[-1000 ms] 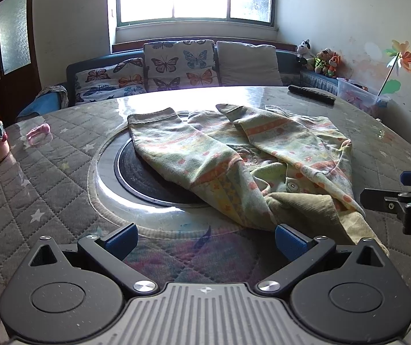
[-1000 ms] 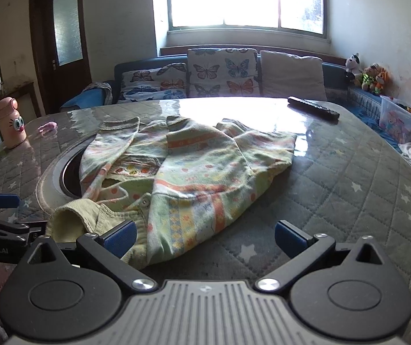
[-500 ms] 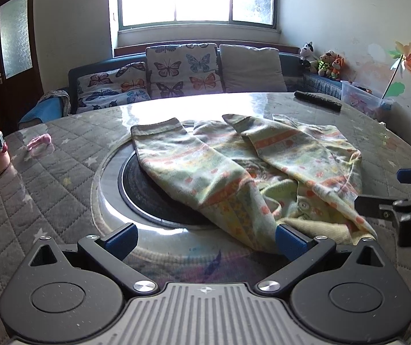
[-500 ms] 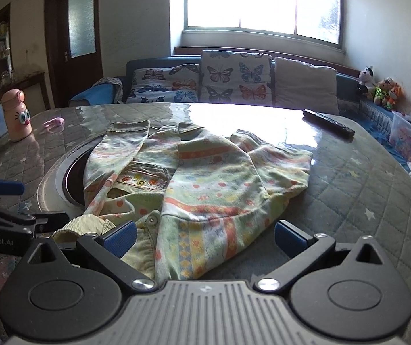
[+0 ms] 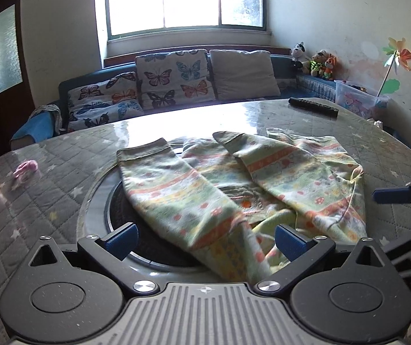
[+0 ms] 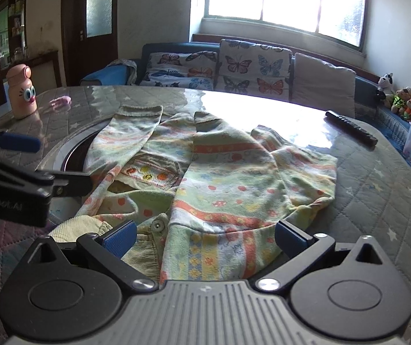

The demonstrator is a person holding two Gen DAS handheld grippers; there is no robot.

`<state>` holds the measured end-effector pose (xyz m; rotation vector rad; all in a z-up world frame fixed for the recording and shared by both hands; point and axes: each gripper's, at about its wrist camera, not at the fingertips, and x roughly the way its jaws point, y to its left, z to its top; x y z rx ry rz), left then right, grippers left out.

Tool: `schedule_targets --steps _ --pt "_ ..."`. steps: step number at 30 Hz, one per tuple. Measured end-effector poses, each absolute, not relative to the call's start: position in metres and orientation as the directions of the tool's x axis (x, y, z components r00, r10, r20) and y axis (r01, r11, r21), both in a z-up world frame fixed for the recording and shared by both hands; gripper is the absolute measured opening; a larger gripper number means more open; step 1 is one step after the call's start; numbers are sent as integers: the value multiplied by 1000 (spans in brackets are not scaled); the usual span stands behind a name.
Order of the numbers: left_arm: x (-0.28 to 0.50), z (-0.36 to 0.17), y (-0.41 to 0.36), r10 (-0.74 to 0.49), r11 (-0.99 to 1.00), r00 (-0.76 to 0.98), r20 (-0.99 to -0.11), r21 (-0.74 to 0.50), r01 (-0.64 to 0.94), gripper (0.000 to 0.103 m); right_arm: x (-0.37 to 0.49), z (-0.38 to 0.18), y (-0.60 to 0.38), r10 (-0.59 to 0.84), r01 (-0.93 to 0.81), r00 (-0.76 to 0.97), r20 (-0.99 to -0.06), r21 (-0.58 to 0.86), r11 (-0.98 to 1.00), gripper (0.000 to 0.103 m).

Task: Fold clothes
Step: 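Move both grippers toward the crumpled patterned shirt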

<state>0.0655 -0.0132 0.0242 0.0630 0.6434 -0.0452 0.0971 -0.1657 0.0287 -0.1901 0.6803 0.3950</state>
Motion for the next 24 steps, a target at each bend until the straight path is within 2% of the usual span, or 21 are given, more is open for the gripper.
schedule_targets --steps 12,24 --pt "88 10 -21 -34 996 769 -638 39 77 101 105 4 -168 279 -419 655 -702 -30 907 103" --pt "89 -8 -12 -19 998 738 -675 34 57 101 101 -4 -177 307 -405 661 -685 19 914 103"
